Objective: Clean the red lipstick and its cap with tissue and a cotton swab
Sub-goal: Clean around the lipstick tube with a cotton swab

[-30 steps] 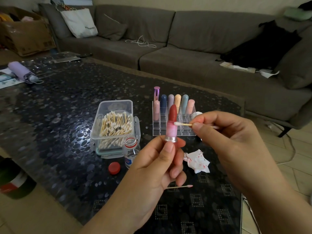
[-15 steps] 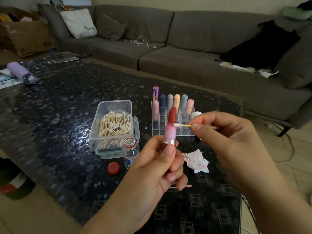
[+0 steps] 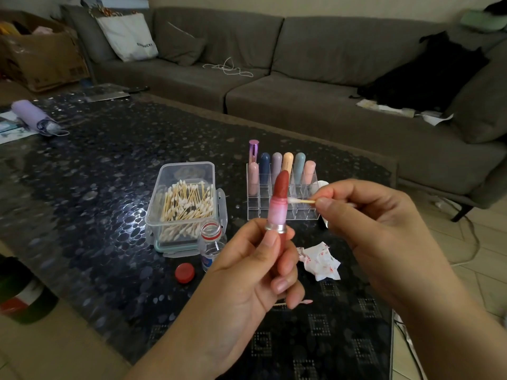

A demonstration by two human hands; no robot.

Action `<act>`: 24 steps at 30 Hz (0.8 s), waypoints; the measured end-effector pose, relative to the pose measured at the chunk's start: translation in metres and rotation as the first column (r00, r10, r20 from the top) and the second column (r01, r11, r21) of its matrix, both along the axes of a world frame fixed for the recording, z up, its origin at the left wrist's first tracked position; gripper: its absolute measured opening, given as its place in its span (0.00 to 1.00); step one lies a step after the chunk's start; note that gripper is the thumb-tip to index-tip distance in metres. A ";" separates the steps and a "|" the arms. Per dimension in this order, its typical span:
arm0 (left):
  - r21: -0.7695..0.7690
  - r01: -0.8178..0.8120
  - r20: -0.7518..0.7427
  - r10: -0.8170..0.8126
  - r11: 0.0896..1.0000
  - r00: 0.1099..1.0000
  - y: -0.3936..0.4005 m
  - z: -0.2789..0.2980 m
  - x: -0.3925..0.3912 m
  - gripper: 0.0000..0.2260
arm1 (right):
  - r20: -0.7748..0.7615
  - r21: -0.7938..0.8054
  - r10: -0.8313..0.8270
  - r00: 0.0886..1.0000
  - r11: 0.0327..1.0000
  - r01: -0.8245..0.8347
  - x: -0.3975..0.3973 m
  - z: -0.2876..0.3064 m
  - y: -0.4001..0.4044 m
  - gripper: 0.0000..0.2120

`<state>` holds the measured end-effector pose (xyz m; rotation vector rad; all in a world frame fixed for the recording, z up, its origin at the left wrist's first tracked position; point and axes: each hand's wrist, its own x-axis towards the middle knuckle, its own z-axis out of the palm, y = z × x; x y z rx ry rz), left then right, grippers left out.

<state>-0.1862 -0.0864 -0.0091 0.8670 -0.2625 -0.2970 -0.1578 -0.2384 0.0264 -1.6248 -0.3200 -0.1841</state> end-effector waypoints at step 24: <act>-0.102 0.127 0.009 -0.127 0.987 0.992 0.002 -0.007 0.004 0.10 | 0.047 -0.067 0.028 0.998 0.997 -0.025 -0.004 0.003 0.003 0.05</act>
